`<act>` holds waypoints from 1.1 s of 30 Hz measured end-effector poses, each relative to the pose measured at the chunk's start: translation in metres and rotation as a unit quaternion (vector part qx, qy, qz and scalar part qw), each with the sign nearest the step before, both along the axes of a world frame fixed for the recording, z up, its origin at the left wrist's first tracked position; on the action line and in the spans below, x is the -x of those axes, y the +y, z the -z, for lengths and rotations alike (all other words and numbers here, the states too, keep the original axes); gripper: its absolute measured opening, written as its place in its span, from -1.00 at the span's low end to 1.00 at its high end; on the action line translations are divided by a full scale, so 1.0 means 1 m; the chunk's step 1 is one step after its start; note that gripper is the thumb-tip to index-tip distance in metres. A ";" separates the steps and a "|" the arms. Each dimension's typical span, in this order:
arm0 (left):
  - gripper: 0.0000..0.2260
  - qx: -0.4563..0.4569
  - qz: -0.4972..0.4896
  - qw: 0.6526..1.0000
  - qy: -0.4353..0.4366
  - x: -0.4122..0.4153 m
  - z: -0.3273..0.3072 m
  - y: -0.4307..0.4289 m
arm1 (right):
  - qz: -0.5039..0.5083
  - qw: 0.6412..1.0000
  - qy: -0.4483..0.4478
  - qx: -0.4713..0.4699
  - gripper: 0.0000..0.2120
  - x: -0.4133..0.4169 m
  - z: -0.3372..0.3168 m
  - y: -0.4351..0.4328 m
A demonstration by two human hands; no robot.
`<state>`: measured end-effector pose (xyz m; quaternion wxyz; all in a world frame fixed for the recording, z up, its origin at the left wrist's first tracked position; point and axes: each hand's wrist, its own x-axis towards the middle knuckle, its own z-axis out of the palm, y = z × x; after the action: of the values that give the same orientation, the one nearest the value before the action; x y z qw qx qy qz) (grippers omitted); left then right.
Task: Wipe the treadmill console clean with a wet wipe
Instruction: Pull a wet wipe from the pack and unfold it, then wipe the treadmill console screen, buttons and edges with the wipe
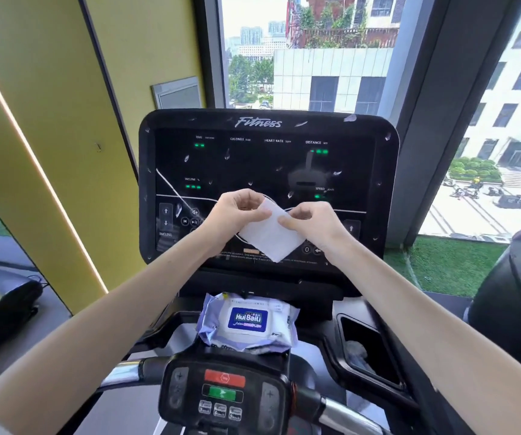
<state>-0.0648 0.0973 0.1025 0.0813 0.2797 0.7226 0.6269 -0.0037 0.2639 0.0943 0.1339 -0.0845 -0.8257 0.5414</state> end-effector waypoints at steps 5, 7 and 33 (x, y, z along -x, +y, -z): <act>-0.73 0.077 -0.034 0.990 0.111 -0.011 0.011 -0.013 | -0.018 0.996 -0.061 0.062 -0.98 0.009 0.002 -0.016; -0.71 0.105 -0.058 0.980 0.158 -0.015 0.018 -0.018 | -0.038 0.989 -0.092 0.107 -0.95 0.012 0.000 -0.025; -0.83 -0.102 -0.098 0.987 -0.076 0.117 0.015 -0.150 | -0.018 0.966 0.036 0.254 -0.84 0.124 -0.025 -0.194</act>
<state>-0.1816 -0.0524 0.0875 0.0450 0.1661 0.6704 0.7217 -0.1278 0.0699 0.1192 0.1279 -0.0813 -0.6570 0.7385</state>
